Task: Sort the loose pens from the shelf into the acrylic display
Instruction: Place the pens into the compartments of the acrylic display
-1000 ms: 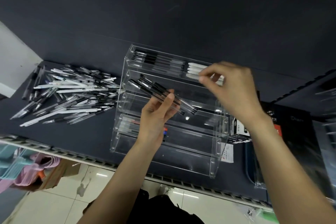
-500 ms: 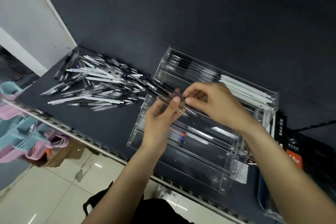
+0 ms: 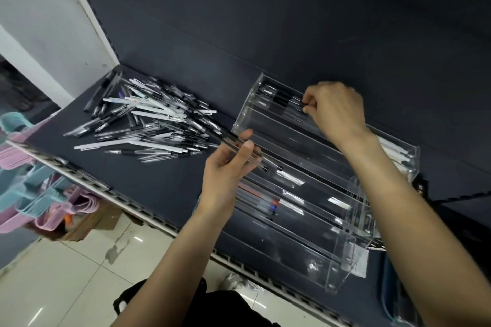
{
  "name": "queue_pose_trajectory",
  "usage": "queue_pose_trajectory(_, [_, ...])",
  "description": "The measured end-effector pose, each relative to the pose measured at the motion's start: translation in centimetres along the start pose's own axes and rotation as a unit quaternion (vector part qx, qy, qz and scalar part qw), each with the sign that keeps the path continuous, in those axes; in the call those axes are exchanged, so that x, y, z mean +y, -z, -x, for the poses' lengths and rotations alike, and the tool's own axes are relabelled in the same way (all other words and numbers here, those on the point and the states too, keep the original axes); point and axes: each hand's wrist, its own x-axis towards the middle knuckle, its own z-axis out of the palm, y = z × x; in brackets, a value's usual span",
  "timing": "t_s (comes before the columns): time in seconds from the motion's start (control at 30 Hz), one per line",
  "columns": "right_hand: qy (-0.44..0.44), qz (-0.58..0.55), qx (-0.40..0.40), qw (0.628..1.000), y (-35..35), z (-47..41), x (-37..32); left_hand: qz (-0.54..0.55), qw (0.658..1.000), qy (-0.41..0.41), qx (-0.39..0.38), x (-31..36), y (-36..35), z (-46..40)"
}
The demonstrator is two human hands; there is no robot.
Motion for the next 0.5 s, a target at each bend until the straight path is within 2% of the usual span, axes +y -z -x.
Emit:
queue_pose_trajectory(0.1, [-0.009,-0.007,0.016,1.000,0.2,0.4,-0.3,0.005,1.000,0.001,-0.011,0.2,0.0,-0.3])
queue_pose_trajectory(0.2, [0.011,-0.155,0.066,0.986,1.8,2.4,-2.0,0.008,1.000,0.001,-0.012,0.4,-0.2,-0.4])
queue_pose_trajectory(0.27, [0.021,-0.277,0.000,0.961,2.9,4.3,-3.8,0.004,1.000,-0.002,-0.008,0.5,-0.4,-0.5])
queue_pose_trajectory(0.33, [0.025,-0.318,-0.096,0.943,3.1,6.0,-5.2,0.004,1.000,-0.003,-0.010,0.6,-0.7,-0.6])
queue_pose_trajectory(0.37, [0.024,-0.321,-0.118,0.939,2.9,6.5,-5.4,0.005,1.000,-0.002,-0.012,0.6,-0.9,-0.7])
queue_pose_trajectory(0.5, [0.003,-0.335,-0.131,0.933,2.8,6.9,-4.5,0.005,1.000,0.002,-0.029,0.7,-1.6,-0.3])
